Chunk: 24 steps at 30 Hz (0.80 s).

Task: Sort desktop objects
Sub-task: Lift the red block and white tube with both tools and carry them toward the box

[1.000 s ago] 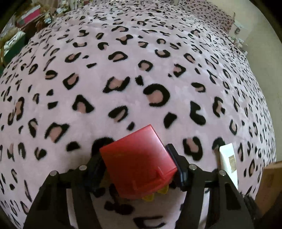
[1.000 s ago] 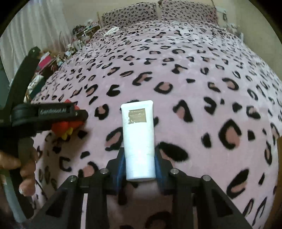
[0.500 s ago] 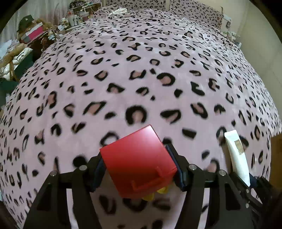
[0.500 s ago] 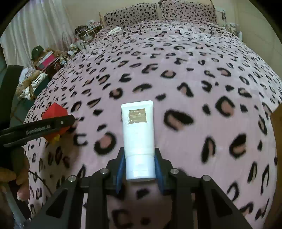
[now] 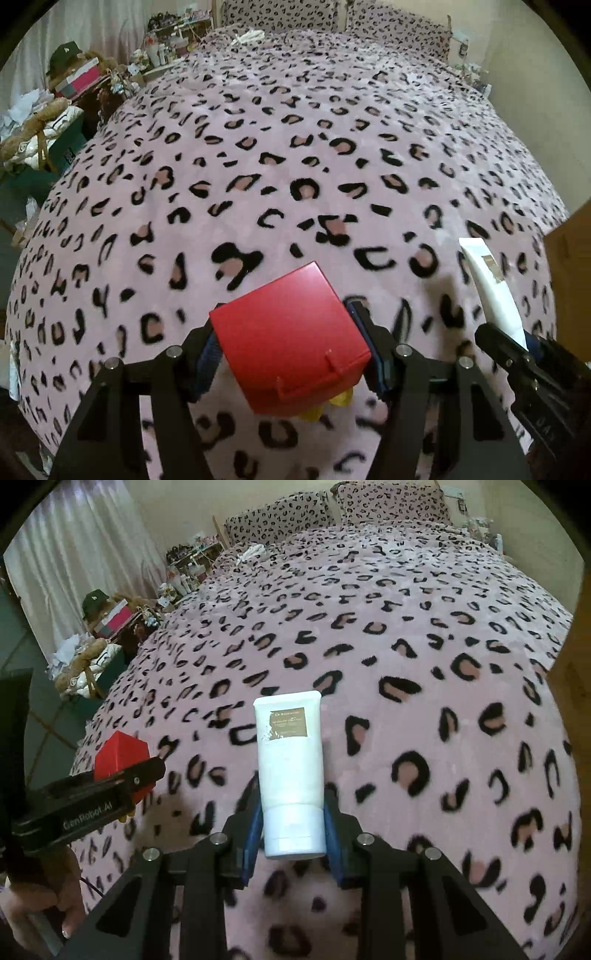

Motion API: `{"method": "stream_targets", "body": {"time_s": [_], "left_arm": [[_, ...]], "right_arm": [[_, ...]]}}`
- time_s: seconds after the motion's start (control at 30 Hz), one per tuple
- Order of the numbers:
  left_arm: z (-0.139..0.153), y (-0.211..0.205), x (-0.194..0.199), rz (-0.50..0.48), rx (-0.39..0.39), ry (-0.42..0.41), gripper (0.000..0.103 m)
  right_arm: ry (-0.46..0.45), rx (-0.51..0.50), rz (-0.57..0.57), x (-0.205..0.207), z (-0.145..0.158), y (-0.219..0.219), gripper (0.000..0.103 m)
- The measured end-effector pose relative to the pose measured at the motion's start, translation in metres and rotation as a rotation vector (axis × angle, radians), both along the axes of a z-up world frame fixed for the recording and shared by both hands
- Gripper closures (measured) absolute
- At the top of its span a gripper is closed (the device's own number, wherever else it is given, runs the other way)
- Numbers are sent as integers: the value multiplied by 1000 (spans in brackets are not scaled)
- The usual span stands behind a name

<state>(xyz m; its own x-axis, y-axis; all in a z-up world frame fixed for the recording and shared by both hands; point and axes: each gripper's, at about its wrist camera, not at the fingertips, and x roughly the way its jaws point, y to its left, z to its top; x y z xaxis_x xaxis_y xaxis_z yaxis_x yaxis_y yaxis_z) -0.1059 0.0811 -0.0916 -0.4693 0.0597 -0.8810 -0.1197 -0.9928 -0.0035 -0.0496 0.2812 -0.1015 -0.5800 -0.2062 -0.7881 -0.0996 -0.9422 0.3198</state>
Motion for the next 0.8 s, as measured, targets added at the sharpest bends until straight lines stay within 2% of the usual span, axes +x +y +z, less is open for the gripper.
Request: {"method": "stream_targets", "body": {"time_s": [0.23,0.4,0.8], "left_arm": [[38,2,38,-22,-9,52,38],[60,8,59,-44,1,71,38],[94,34,92,-104,-1,113,38]], "right_arm": [[50,21,-23,35,37,1,72],[85,-24,-54,59,61,11,72],[138,6,-94,103,93,18,72]]}}
